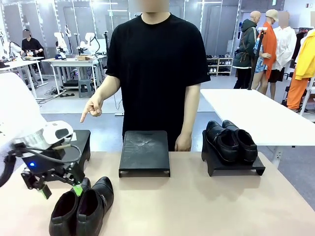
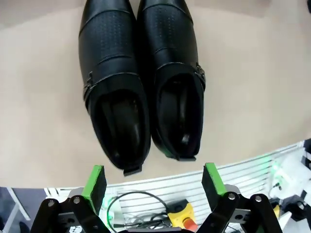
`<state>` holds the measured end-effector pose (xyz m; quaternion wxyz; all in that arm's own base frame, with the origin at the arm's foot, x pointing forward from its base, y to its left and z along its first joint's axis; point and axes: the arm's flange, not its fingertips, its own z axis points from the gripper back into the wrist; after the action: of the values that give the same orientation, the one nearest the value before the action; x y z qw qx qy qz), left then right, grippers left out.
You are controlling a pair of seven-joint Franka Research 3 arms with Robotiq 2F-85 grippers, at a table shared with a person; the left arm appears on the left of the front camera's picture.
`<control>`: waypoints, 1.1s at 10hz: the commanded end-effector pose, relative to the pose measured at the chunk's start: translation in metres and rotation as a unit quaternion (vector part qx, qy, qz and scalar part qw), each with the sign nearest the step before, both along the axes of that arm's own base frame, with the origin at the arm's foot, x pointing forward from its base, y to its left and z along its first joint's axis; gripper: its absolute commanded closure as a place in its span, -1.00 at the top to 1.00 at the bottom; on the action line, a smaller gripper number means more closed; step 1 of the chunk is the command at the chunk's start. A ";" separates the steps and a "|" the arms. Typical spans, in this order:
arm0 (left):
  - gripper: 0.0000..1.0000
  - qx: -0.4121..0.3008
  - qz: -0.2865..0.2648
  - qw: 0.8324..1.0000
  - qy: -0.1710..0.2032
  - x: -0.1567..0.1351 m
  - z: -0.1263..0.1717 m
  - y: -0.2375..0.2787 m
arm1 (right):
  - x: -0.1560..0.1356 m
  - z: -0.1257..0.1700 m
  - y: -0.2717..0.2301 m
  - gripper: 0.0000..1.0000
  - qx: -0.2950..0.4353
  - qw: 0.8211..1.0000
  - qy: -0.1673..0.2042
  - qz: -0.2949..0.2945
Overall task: Place the shoes on the stand as instructed by the person.
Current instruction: Pick up another pair of Shoes and place it on the Shoes Stand indicated by the person.
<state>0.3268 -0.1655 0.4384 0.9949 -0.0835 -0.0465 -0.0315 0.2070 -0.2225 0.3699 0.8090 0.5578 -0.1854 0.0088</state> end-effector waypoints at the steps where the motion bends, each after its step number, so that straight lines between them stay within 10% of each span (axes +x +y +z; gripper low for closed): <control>1: 1.00 0.010 0.010 1.000 -0.012 -0.019 -0.045 -0.001 | 0.000 0.005 0.002 0.96 0.006 1.000 0.000 -0.007; 10: 1.00 0.053 0.028 0.998 -0.012 -0.017 -0.117 -0.001 | 0.000 0.005 0.002 0.96 0.006 1.000 0.000 -0.007; 11: 0.36 0.060 0.018 0.998 -0.015 -0.019 -0.120 0.000 | 0.000 0.005 0.002 0.96 0.006 1.000 0.000 -0.007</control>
<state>0.3636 -0.1909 0.3501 0.9982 -0.0365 -0.0415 -0.0222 0.2070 -0.2224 0.3700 0.8088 0.5580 -0.1854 0.0088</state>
